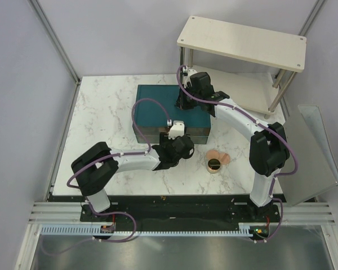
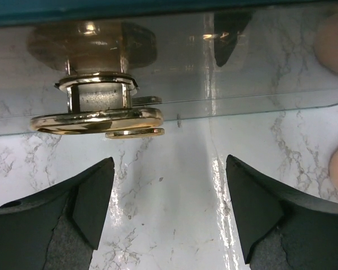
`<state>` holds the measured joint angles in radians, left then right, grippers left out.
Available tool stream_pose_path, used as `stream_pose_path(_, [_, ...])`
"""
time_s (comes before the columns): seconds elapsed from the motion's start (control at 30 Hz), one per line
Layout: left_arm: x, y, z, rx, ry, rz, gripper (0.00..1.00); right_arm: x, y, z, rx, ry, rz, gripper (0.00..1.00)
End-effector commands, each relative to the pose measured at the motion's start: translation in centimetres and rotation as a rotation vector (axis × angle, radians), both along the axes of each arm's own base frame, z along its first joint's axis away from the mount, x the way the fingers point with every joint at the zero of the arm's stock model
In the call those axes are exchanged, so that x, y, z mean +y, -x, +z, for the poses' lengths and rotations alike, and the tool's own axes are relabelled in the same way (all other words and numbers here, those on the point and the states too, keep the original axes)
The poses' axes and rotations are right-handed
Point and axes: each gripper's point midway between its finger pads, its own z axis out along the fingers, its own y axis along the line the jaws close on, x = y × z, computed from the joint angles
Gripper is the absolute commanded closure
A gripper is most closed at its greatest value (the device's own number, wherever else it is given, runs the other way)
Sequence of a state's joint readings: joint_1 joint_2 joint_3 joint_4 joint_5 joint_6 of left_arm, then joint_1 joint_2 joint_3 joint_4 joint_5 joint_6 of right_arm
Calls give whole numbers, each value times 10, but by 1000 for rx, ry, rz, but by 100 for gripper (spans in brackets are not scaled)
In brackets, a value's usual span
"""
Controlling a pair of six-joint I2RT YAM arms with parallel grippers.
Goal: Organize the makeup
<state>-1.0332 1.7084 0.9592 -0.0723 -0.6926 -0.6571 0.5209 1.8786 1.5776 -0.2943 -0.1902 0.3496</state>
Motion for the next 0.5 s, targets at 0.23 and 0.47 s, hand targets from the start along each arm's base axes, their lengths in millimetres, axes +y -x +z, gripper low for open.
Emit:
stream_pose_path(0.23, [24, -19, 7, -43, 17, 190, 14, -18, 20, -57, 165, 103, 12, 96])
stream_pose_path(0.47, [5, -30, 17, -109, 36, 70, 20, -16, 20, -58, 171, 97, 20, 96])
